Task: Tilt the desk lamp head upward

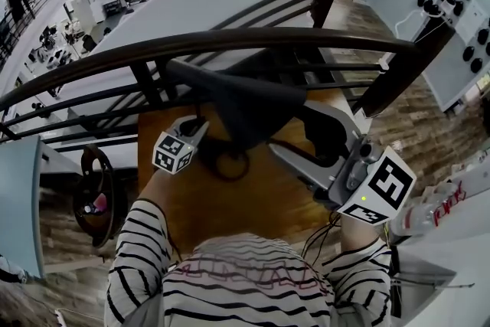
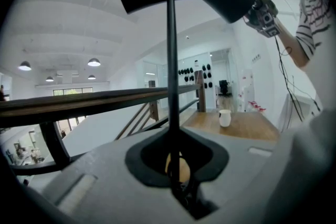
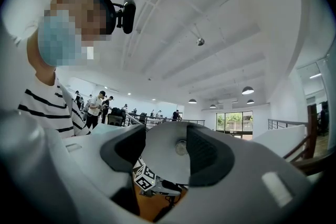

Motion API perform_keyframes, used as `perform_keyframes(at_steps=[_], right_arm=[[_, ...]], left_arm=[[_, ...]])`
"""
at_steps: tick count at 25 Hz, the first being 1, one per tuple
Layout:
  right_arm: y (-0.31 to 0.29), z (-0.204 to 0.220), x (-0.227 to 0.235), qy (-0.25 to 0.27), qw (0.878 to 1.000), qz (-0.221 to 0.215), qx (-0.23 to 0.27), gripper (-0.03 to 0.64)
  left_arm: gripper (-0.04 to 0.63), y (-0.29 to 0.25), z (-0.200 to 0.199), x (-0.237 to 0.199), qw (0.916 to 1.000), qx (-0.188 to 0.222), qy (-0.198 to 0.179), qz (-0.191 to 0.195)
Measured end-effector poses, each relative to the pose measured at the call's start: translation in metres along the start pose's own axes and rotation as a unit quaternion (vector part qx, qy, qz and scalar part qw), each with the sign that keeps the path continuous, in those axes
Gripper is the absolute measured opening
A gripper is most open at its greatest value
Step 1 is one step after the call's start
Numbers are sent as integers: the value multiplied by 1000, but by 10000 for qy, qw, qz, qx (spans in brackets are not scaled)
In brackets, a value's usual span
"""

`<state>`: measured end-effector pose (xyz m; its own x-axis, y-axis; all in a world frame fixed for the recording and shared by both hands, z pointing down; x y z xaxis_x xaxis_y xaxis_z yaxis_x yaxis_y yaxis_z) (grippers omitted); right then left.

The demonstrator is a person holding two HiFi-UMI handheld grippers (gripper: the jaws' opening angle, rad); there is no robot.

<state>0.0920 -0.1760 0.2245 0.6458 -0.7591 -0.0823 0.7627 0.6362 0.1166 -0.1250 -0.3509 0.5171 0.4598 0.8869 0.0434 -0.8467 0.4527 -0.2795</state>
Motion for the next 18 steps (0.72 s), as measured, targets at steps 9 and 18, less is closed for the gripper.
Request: perform_keyframes(at_steps=[9,18], right_arm=[[-3,-3,3,-41,9999,-57,139,244],[1,0,0,-65,9988,80,477,252]], left_arm=[[41,-1,-1,-1,10000,-12,40,-67],[43,1,-2,-1,9997,-12,190,-158]])
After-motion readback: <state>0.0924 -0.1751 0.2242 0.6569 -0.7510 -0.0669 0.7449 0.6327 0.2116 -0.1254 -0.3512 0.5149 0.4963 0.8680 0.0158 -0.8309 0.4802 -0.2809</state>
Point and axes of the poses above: the fingertips, and each gripper's own axes: y backward along the fingers, x to its right, z out of its underside, the point moved 6 cm from there along y, backward along the fingers, and after that the axes turned 14 degrees about z, right-handed, at the moved point
